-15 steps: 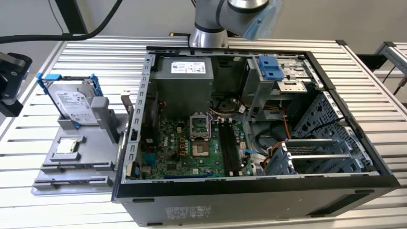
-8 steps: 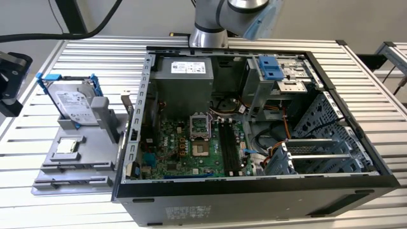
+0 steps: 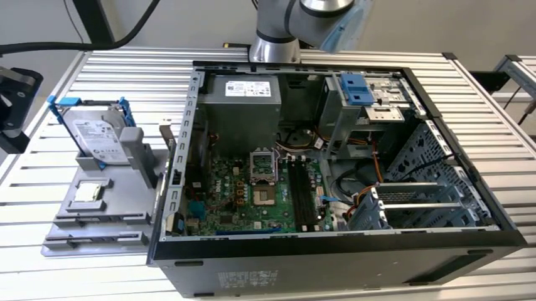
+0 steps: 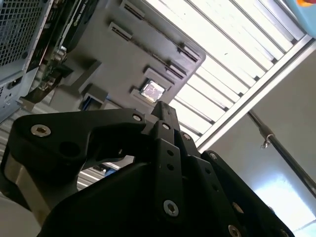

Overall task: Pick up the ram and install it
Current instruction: 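Pick up the ram and move it above insertion slot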

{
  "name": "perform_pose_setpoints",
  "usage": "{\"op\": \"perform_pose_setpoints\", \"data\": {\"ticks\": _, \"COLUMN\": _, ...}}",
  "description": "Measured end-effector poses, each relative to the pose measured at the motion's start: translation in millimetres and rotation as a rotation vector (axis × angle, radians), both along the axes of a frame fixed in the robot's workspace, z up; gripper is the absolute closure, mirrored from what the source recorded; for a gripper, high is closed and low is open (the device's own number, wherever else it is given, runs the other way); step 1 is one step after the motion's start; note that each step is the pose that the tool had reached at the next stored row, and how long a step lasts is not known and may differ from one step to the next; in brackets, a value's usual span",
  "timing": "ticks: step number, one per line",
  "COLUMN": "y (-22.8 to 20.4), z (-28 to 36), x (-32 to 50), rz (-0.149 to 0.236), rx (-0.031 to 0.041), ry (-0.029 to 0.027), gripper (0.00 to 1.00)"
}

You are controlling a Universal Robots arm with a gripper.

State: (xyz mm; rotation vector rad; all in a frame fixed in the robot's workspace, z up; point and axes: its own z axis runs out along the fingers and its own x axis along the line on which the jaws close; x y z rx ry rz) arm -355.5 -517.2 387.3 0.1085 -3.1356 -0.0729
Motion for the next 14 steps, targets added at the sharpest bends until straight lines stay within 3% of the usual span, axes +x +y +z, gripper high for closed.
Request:
{"op": "perform_pose_setpoints", "data": {"ticks": 5, "y": 0.2, "z": 0.0, "x": 0.0, "rz": 0.056, "rx": -0.0006, "ry": 0.0000, "gripper": 1.00}}
{"op": "perform_pose_setpoints", "data": {"ticks": 14, "y": 0.2, "z": 0.0, "x": 0.0, "rz": 0.199, "rx": -0.0022, "ry": 0.0000, "gripper": 1.00}}
